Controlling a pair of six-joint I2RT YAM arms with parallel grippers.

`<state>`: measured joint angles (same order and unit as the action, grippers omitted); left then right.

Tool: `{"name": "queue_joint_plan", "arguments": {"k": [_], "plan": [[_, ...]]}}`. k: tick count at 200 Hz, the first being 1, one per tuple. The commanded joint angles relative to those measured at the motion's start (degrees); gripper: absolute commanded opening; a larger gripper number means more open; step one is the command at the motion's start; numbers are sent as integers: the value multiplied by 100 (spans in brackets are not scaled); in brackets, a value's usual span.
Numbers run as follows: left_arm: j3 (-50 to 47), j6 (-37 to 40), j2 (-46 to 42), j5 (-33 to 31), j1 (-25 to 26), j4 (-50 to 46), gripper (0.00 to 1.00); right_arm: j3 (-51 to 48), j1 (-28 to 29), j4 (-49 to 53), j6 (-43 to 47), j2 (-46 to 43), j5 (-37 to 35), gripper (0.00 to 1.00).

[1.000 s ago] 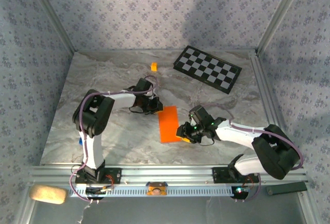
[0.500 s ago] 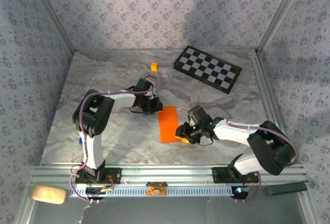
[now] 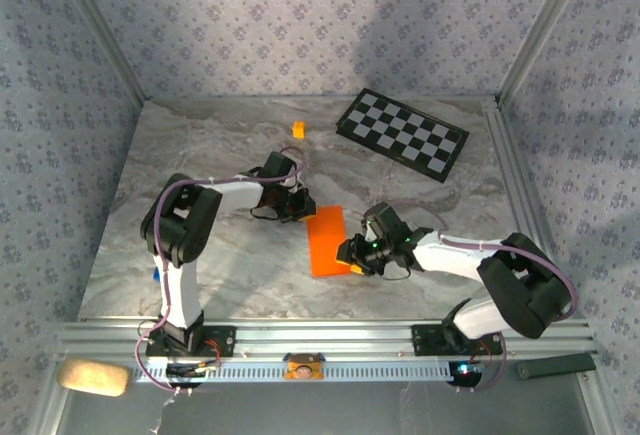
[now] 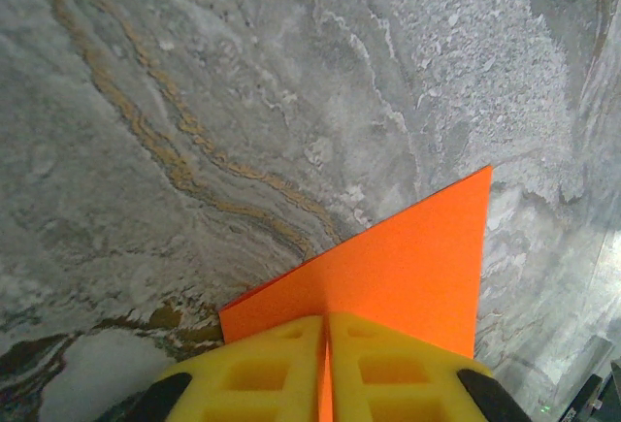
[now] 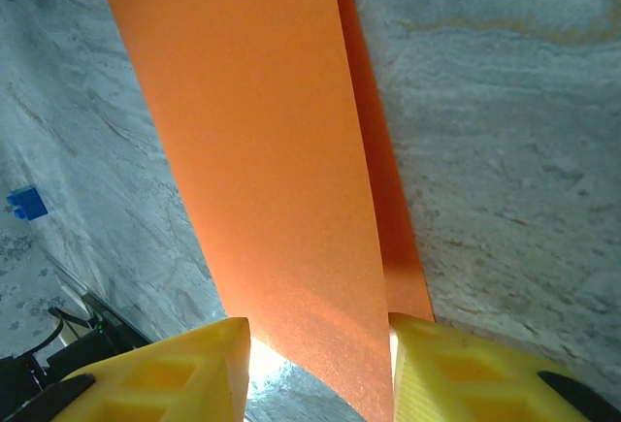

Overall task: Fold a paper plane with a square sheet of paper (pick it up from the middle)
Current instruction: Fold the triangle a second time at the center of the table.

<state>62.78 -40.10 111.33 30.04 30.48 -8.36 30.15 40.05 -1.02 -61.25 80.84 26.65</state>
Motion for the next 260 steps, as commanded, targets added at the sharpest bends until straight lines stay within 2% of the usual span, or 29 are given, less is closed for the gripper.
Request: {"name": "queue_joint_plan", "arguments": {"k": [1, 88, 140, 197, 230, 260], "plan": [[-129, 136, 156, -150, 19, -241, 11, 139, -65, -138, 125, 80, 104, 41], [78, 222, 284, -29, 39, -223, 12, 296, -702, -1062, 482, 749, 1033, 40], [124, 270, 293, -16, 46, -263, 12, 282, -877, -1303, 580, 1011, 1169, 36], [102, 234, 285, 20, 43, -175, 14, 221, -976, -1454, 632, 1149, 1169, 28], [150, 233, 253, 37, 48, -166, 15, 197, -1052, -1520, 650, 1195, 1221, 20], [231, 252, 231, 99, 49, -163, 20, 210, -1079, -1616, 668, 1286, 1324, 10]]}}
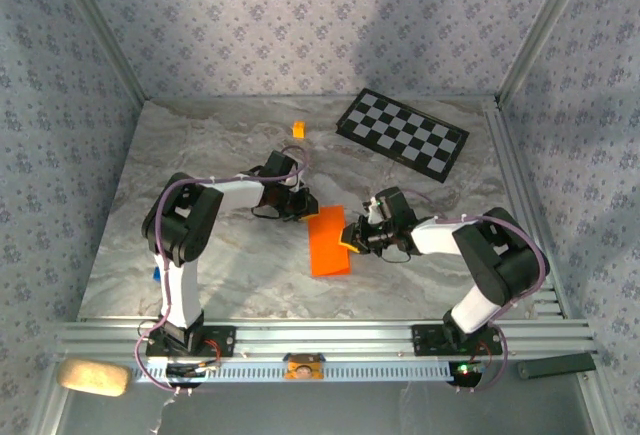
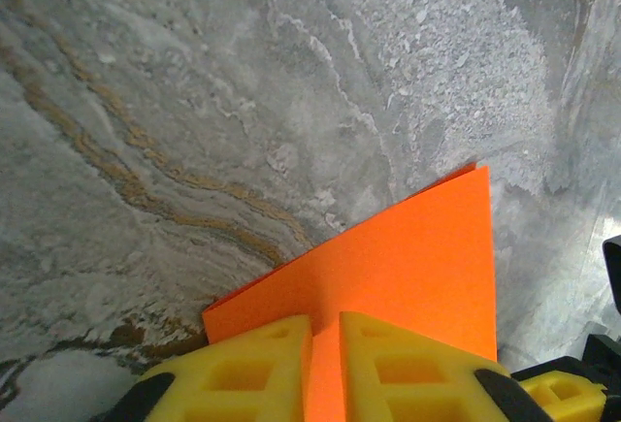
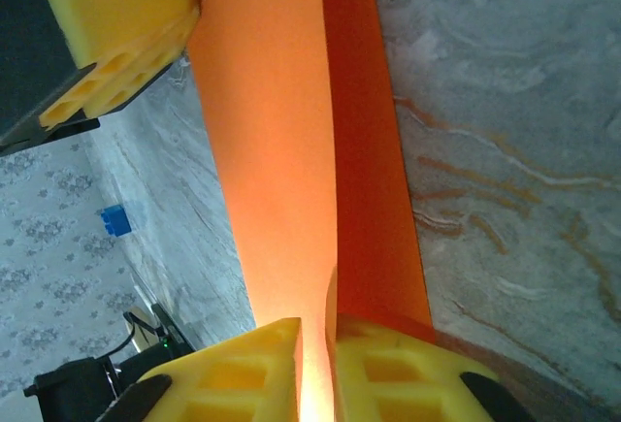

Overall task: Fold a paper plane with a square sheet of paper (pick it up from the middle)
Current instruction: Fold the triangle a second time at the center of the table.

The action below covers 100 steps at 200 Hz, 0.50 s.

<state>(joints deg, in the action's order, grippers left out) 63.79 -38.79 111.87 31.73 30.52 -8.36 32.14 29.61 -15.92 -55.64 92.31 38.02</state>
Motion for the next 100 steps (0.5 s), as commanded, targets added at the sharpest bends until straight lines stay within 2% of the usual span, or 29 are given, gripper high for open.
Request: {"name": "queue_joint_plan", "arguments": {"k": [1, 30, 61, 100], "plan": [[136, 123, 177, -65, 43, -165, 20, 12, -38, -128, 106, 142, 188, 10], [178, 128, 9, -47, 50, -120, 30, -9, -71, -189, 57, 190, 147, 5], [239, 330, -580, -386, 116, -282, 50, -24, -113, -346, -208, 121, -28, 3], [107, 1011, -1537, -1201, 468, -594, 55, -41, -148, -501, -682, 24, -379, 3]]}}
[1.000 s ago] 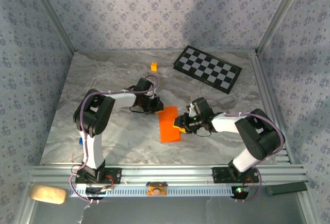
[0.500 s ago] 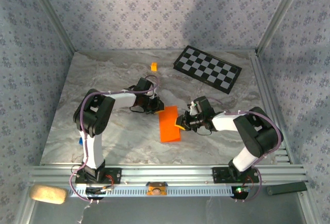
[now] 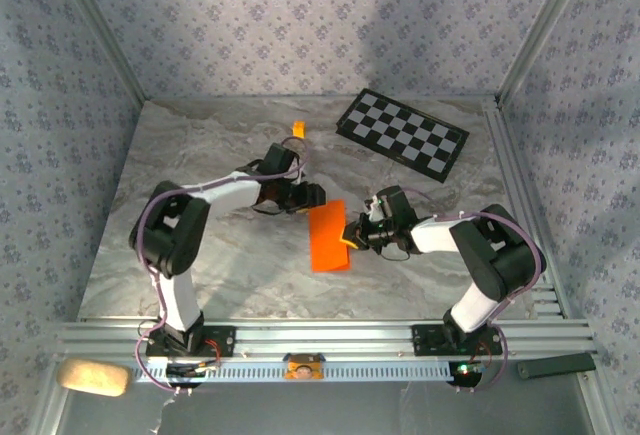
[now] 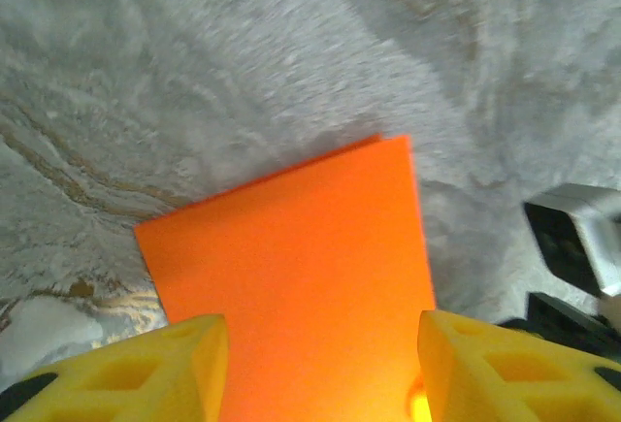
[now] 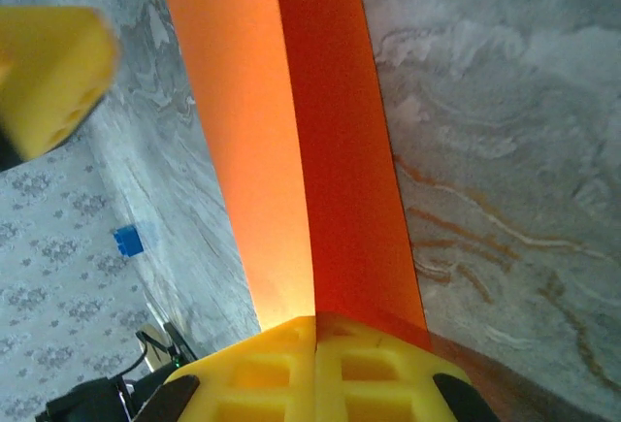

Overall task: Fold a paper plane with a square sheet of paper (pick it up from the middle)
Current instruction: Fold the triangle a second time at the center of the table.

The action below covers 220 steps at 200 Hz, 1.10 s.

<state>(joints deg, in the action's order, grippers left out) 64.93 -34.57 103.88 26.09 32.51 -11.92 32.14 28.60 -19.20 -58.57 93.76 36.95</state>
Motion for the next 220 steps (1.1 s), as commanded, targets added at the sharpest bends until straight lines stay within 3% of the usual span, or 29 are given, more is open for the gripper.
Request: {"name": "queue_joint_plan", "arguments": {"k": [1, 54, 76, 103, 157, 220], "plan": [[-24, 599, -763, -661, 289, -239, 55, -41, -47, -177, -404, -125, -283, 3], [-1001, 1554, -1723, -1185, 1137, 460, 51, 45, -102, -225, -661, -142, -185, 4], [-1507, 2100, -2126, -1642, 1733, 791, 51, 97, -121, -39, -583, -202, -157, 4], [-1792, 1994, -2330, -2442, 2300, 715, 51, 116, -149, 45, -576, -231, -118, 4], [-1684, 2546, -1849, -4082, 3462, 665, 55, 142, -153, 61, -612, -222, -109, 5], [-1149, 3149, -1036, -4924, 3998, 452, 56, 137, -174, 127, -611, -214, -65, 5]]}}
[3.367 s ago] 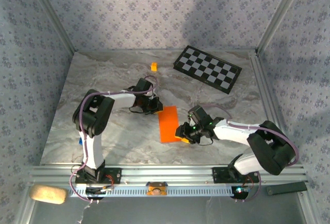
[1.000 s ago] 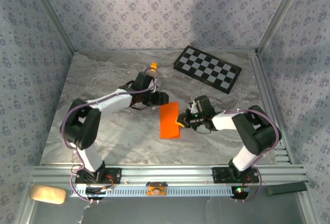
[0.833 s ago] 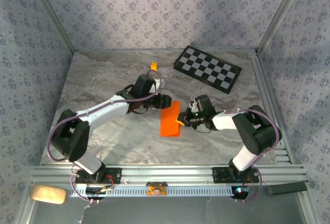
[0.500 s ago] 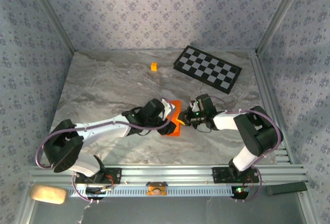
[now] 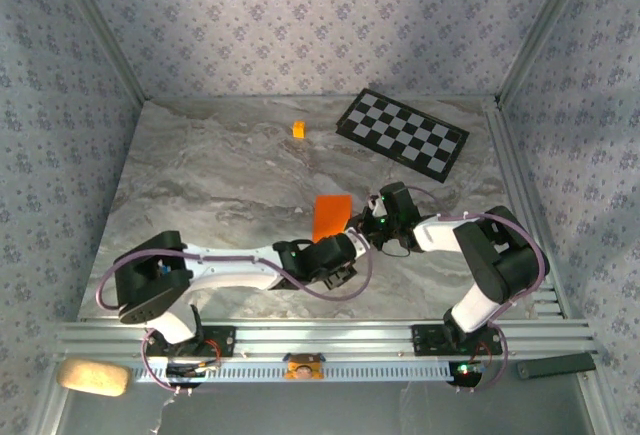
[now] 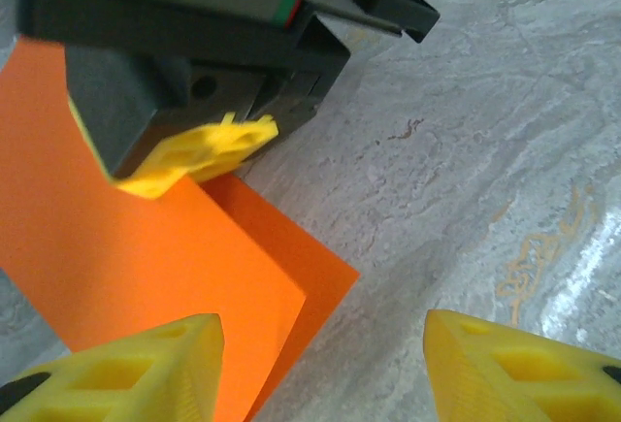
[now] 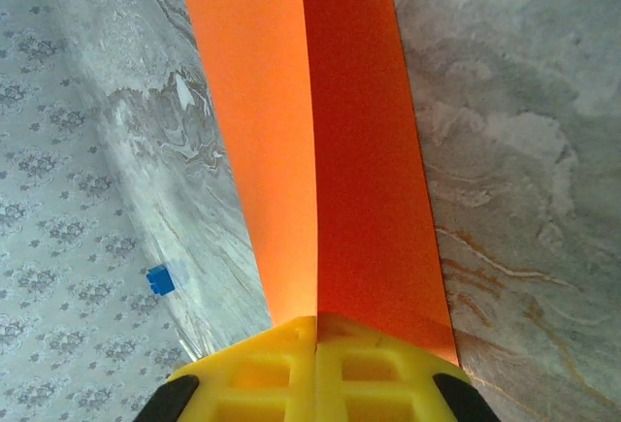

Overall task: Fold a paper plane with a square sheet of paper (pick it up from the middle)
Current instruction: Fold the triangle a second time at the center of the table.

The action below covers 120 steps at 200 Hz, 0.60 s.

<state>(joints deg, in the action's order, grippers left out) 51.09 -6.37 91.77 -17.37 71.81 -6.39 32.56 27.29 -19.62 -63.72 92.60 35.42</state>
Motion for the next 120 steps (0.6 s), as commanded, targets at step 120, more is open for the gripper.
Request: {"name": "queue_joint_plan", "arguments": {"k": [120], "plan": [[402, 427, 526, -742, 73, -81, 37, 38, -84, 177, -42, -128, 146, 7]]}}
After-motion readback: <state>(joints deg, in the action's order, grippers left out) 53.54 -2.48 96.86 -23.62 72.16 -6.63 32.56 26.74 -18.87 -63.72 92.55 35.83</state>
